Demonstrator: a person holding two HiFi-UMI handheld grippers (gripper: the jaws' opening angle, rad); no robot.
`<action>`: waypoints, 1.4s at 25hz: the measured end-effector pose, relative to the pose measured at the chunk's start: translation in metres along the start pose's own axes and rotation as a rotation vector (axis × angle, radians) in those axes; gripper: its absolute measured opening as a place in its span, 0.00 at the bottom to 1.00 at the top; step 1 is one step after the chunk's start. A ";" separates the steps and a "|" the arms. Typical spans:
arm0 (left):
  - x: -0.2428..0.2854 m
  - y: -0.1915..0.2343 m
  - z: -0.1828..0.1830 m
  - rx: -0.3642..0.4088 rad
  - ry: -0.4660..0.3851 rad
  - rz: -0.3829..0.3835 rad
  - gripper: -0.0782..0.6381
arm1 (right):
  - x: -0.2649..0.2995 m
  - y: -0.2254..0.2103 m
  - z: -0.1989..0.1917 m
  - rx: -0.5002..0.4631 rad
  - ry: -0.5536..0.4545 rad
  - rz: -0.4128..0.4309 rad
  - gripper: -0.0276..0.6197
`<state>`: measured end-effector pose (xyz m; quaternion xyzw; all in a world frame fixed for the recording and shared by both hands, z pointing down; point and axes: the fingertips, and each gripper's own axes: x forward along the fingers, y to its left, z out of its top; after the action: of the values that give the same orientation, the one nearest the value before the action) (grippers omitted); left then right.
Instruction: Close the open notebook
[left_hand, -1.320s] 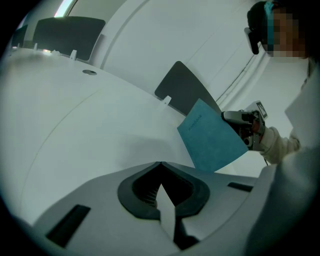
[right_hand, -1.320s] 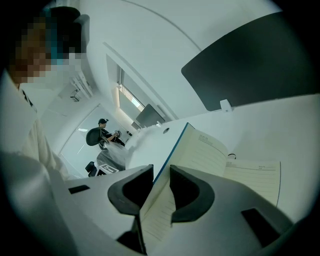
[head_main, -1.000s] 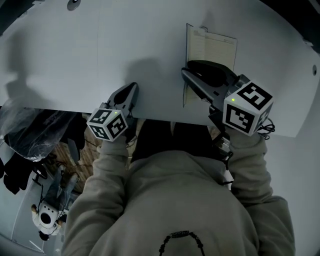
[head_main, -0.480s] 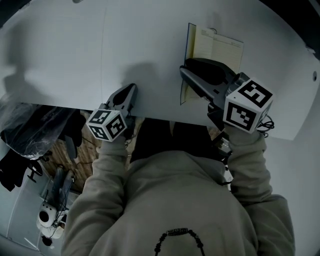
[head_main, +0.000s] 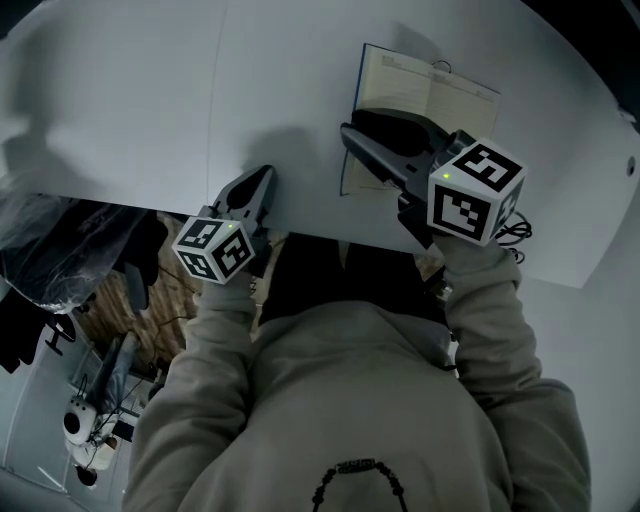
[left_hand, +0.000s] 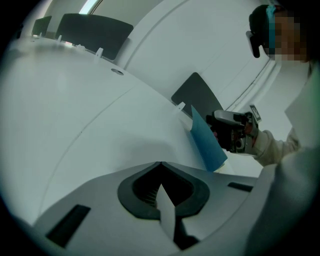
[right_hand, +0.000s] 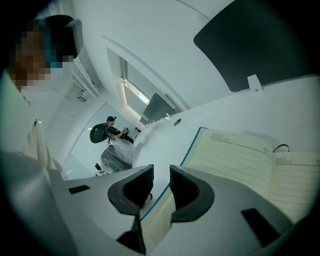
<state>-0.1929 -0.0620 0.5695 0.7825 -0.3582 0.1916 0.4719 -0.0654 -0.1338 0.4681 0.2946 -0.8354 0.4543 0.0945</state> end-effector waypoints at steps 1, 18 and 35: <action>-0.002 0.003 0.001 -0.003 -0.003 0.000 0.11 | 0.007 -0.001 -0.002 0.002 0.004 0.003 0.20; 0.000 -0.021 0.000 -0.042 -0.032 -0.034 0.11 | 0.038 -0.023 -0.028 0.021 0.104 0.027 0.20; -0.014 -0.027 -0.018 -0.078 -0.038 -0.069 0.11 | 0.054 -0.034 -0.051 0.055 0.198 -0.036 0.16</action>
<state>-0.1821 -0.0326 0.5532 0.7789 -0.3470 0.1463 0.5016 -0.0949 -0.1284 0.5439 0.2657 -0.8037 0.5022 0.1768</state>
